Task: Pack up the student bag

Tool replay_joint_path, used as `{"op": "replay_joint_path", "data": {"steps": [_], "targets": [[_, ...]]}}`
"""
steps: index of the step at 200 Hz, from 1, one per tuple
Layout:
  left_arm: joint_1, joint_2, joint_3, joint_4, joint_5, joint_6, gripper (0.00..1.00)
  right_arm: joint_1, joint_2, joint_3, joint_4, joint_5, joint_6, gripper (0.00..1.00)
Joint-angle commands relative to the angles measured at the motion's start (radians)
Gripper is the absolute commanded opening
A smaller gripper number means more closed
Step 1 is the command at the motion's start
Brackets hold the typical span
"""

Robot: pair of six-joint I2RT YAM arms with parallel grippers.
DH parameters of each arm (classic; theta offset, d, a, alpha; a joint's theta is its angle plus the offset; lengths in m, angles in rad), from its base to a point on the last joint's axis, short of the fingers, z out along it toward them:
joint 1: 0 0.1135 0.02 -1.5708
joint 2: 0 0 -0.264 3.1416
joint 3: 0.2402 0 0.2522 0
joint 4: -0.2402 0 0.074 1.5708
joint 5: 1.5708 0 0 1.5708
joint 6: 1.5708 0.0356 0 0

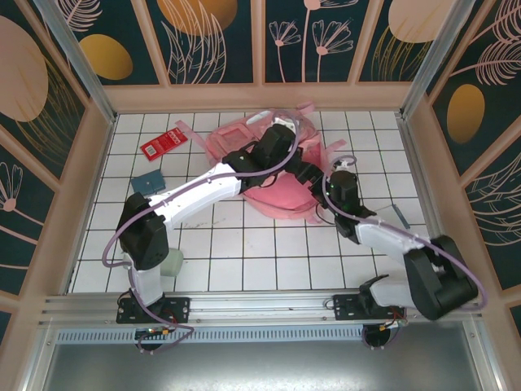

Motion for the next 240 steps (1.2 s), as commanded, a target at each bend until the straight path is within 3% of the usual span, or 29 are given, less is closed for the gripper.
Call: {"op": "replay_joint_path", "data": {"steps": [1, 36, 55, 72, 94, 109, 135, 161, 169, 186, 240], "targets": [[0.006, -0.054, -0.05, 0.068, -0.015, -0.027, 0.0, -0.02, -0.113, -0.041, -0.111, 0.052, -0.091, 0.99], [0.006, -0.069, -0.126, 0.091, -0.001, -0.054, 0.0, -0.047, -0.256, -0.059, -0.216, 0.082, -0.148, 0.99], [0.01, -0.082, -0.159, 0.097, -0.006, -0.069, 0.07, -0.05, -0.31, -0.065, -0.26, 0.117, -0.168, 0.99], [0.017, -0.097, -0.186, 0.101, -0.002, -0.08, 0.28, -0.051, -0.342, -0.074, -0.271, 0.121, -0.186, 0.99], [0.035, -0.124, -0.226, 0.103, -0.012, -0.091, 0.35, -0.052, -0.352, -0.083, -0.263, 0.099, -0.208, 0.99], [0.056, -0.144, -0.247, 0.097, -0.022, -0.103, 0.56, -0.051, -0.351, -0.085, -0.254, 0.084, -0.219, 0.98], [0.088, -0.218, -0.298, 0.086, -0.09, -0.105, 0.82, -0.05, -0.35, -0.09, -0.219, 0.03, -0.258, 0.94], [0.138, -0.275, -0.362, 0.062, -0.135, -0.11, 0.84, -0.047, -0.343, -0.084, -0.197, -0.029, -0.29, 0.89], [0.158, -0.293, -0.386, 0.052, -0.153, -0.121, 0.93, -0.047, -0.334, -0.082, -0.187, -0.048, -0.296, 0.89], [0.199, -0.33, -0.444, 0.037, -0.192, -0.136, 0.98, -0.046, -0.314, -0.08, -0.167, -0.089, -0.308, 0.89], [0.358, -0.468, -0.64, -0.022, -0.265, -0.231, 0.99, -0.02, -0.266, -0.035, -0.158, -0.154, -0.351, 0.89]]}}
